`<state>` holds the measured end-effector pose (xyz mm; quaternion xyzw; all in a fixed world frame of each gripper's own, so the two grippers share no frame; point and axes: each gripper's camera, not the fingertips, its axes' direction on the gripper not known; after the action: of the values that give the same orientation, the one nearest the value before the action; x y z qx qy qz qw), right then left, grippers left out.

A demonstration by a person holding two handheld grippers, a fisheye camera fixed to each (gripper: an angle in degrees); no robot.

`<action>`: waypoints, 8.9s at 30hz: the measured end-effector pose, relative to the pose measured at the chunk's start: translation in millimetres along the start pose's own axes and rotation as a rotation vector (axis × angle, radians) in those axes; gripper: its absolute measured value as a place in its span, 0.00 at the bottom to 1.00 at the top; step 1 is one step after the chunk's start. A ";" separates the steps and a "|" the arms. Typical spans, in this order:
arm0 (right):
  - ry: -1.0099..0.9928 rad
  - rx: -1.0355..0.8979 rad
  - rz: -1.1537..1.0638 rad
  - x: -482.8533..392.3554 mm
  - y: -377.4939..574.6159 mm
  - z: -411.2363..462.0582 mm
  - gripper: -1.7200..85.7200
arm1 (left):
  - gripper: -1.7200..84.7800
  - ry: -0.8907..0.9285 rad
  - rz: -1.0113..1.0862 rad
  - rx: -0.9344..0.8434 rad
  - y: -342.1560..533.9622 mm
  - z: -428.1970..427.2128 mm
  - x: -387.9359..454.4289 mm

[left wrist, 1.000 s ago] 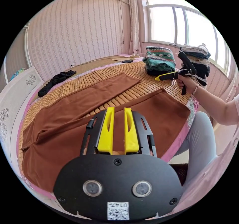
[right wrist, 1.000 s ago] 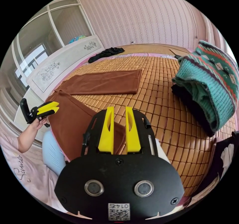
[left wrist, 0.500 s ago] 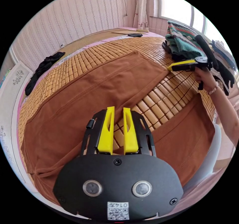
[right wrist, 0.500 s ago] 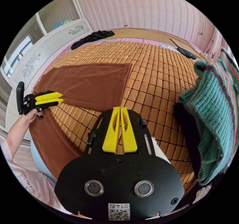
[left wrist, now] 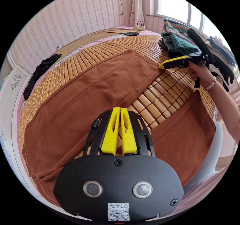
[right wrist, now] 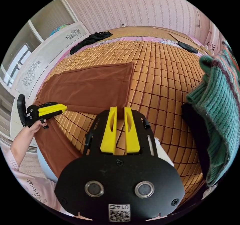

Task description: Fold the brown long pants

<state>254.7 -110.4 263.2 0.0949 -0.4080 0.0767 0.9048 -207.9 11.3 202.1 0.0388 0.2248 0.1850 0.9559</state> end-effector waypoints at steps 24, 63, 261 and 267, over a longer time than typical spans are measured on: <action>-0.120 0.058 -0.014 -16.8 222.8 -114.8 0.10 | 0.02 0.227 -0.510 0.440 252.3 -247.5 -149.5; 0.149 0.070 0.170 -139.0 347.4 19.8 0.03 | 0.07 -0.037 -1.097 0.428 363.7 -379.1 -344.1; -0.006 -0.044 -0.241 -151.3 189.2 169.6 0.02 | 0.04 -0.241 -0.402 0.126 202.6 -212.6 -102.9; -0.130 -0.021 -0.448 -222.9 196.3 187.1 0.02 | 0.08 -0.374 -0.705 0.172 321.4 -277.0 -167.9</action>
<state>-69.2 22.6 238.3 0.1785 -0.4350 -0.1368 0.8719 -578.5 244.8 74.2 0.0720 0.0611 -0.1838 0.9784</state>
